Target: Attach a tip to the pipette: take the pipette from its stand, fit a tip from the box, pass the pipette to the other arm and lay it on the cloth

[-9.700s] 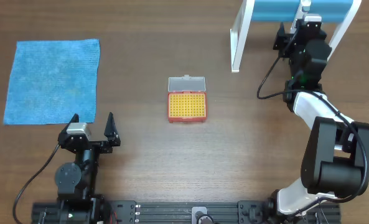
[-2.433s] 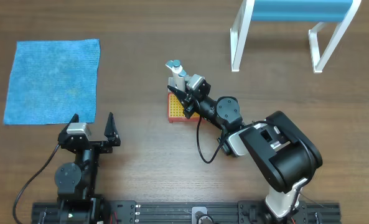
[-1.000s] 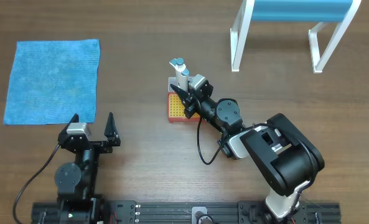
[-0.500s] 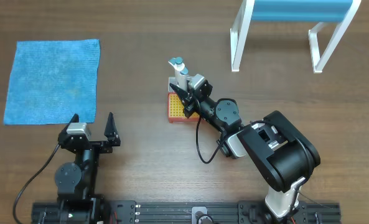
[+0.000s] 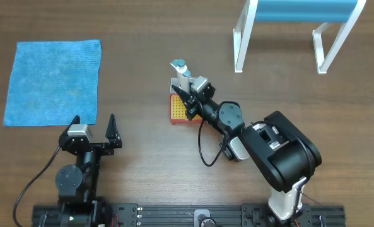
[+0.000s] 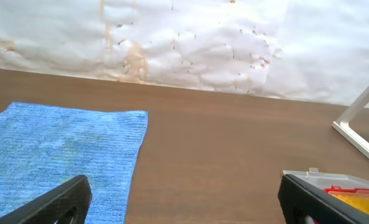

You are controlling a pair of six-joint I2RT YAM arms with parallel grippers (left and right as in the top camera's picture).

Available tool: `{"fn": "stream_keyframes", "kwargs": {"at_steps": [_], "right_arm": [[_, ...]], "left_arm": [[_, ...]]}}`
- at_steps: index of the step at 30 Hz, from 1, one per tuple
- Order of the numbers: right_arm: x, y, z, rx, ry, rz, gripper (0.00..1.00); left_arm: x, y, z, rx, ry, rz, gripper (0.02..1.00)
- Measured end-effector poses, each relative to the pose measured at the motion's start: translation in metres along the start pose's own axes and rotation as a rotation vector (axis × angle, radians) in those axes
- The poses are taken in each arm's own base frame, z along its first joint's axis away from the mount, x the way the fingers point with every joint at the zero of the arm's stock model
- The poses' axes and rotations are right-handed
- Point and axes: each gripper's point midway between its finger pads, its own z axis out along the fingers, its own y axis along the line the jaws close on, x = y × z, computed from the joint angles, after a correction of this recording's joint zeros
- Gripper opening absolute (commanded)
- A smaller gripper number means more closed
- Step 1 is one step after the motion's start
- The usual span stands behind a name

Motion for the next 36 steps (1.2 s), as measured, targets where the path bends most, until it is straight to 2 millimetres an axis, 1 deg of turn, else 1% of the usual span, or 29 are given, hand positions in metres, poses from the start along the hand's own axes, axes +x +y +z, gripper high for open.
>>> {"fn": "stream_keyframes", "kwargs": {"at_steps": [13,21,36], "right_arm": [[-0.009,0.004,-0.01,0.0,0.009,0.0,0.073],[-0.012,0.008,-0.016,-0.007,0.029,-0.033,0.071],[-0.014,0.008,-0.015,-0.007,0.037,-0.035,0.071]], "left_arm": [[0.0,0.0,0.0,0.0,0.0,0.0,0.972],[0.0,0.0,0.0,0.0,0.0,0.0,0.972],[0.0,0.0,0.0,0.0,0.0,0.0,0.972]]}}
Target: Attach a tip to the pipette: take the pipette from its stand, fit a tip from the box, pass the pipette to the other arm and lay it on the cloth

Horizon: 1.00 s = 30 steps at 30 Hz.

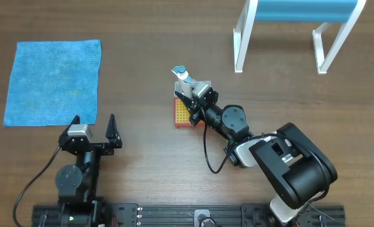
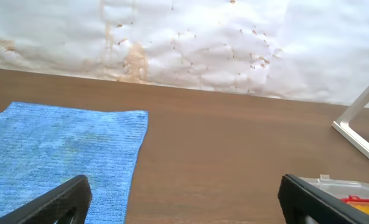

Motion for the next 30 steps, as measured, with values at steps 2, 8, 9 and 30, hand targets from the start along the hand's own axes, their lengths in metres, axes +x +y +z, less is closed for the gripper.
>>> {"fn": "stream_keyframes", "kwargs": {"at_steps": [2,8,9,30], "right_arm": [[0.0,0.0,0.0,0.0,0.018,0.001,0.073],[-0.022,0.001,-0.002,-0.002,0.038,-0.063,0.073],[-0.031,0.001,-0.002,-0.002,0.021,-0.078,0.071],[-0.173,0.098,-0.055,-0.535,-0.294,-0.158,0.073]], "left_arm": [[0.0,0.0,0.0,0.0,0.0,0.0,0.972],[0.0,0.0,0.0,0.0,0.0,0.0,0.972],[0.0,0.0,0.0,0.0,0.0,0.0,0.972],[0.0,0.0,0.0,0.0,0.0,0.0,0.969]]}}
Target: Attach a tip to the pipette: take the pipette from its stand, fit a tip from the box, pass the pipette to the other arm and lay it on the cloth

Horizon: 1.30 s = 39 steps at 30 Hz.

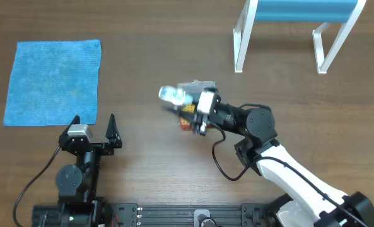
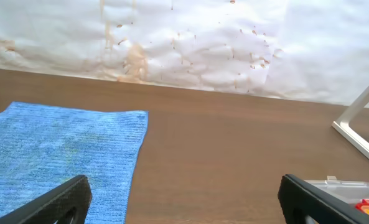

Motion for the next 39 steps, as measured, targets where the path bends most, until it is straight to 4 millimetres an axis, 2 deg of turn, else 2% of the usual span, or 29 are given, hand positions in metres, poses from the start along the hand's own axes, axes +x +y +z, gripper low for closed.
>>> {"fn": "stream_keyframes", "kwargs": {"at_steps": [5,9,13,17,24,34,37,39], "right_arm": [[0.008,0.048,0.004,-0.221,0.054,0.159,0.073],[0.021,0.07,0.019,-0.215,0.119,0.248,0.073],[0.058,0.055,0.03,0.013,0.256,0.189,0.073],[0.077,0.042,0.028,0.157,0.346,0.129,0.073],[0.078,0.01,0.02,0.37,0.357,0.122,0.071],[0.079,-0.01,0.01,0.536,0.312,0.316,0.071],[0.074,-0.014,0.01,0.562,0.27,0.379,0.073],[0.073,-0.015,0.01,0.576,0.251,0.429,0.073]], "left_arm": [[0.0,0.0,0.0,0.0,0.0,0.0,0.972],[0.0,0.0,0.0,0.0,0.0,0.0,0.972],[0.0,0.0,0.0,0.0,0.0,0.0,0.969],[0.0,0.0,0.0,0.0,0.0,0.0,0.972],[0.0,0.0,0.0,0.0,0.0,0.0,0.972],[0.0,0.0,0.0,0.002,0.0,-0.006,0.972],[-0.001,-0.014,-0.001,0.081,0.007,-0.147,0.972],[-0.001,-0.031,-0.003,0.176,0.036,-0.365,0.972]]}}
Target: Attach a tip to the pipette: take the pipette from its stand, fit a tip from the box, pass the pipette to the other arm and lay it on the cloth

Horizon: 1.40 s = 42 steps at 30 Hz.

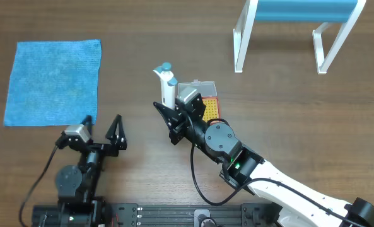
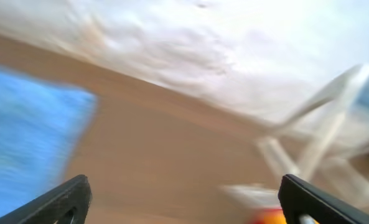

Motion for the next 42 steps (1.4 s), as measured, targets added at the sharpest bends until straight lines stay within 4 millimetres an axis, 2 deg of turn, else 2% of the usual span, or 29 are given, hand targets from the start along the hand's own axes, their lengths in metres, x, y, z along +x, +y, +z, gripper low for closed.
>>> {"fn": "stream_keyframes", "kwargs": {"at_steps": [3,5,8,12,17,21,26,30,34,37,42], "right_arm": [[0.0,0.0,0.0,0.0,0.0,0.064,0.075],[0.0,0.0,0.0,0.0,0.0,0.111,0.075],[0.0,0.0,0.0,0.001,0.0,0.167,0.073],[0.0,0.0,0.0,0.001,0.0,0.205,0.073],[0.0,0.0,0.0,0.0,0.0,0.228,0.073],[0.005,0.001,0.0,-0.007,0.023,0.305,0.073],[0.042,0.01,-0.007,-0.103,0.239,0.466,0.073],[0.04,0.014,-0.013,-0.204,0.297,0.566,0.073],[0.039,0.023,-0.025,-0.328,0.384,0.67,0.075],[0.039,0.035,-0.036,-0.421,0.459,0.737,0.075],[0.036,0.057,-0.052,-0.556,0.548,0.79,0.073]], "left_arm": [[0.01,-0.022,-0.002,0.116,0.083,-0.369,0.972],[0.014,-0.031,-0.003,0.153,0.133,-0.537,0.972],[0.018,-0.039,-0.005,0.178,0.183,-0.68,0.969],[0.02,-0.043,-0.007,0.191,0.216,-0.768,0.972],[0.017,-0.047,-0.007,0.212,0.217,-0.8,0.972],[0.002,-0.064,-0.011,0.312,0.193,-0.763,0.972],[0.004,-0.082,-0.019,0.402,0.252,-0.735,0.965],[-0.003,-0.099,-0.029,0.507,0.281,-0.698,0.952],[-0.006,-0.106,-0.033,0.551,0.322,-0.675,0.954],[-0.006,-0.11,-0.033,0.562,0.385,-0.679,0.954],[-0.023,-0.135,-0.031,0.676,0.502,-0.616,0.954]]}}
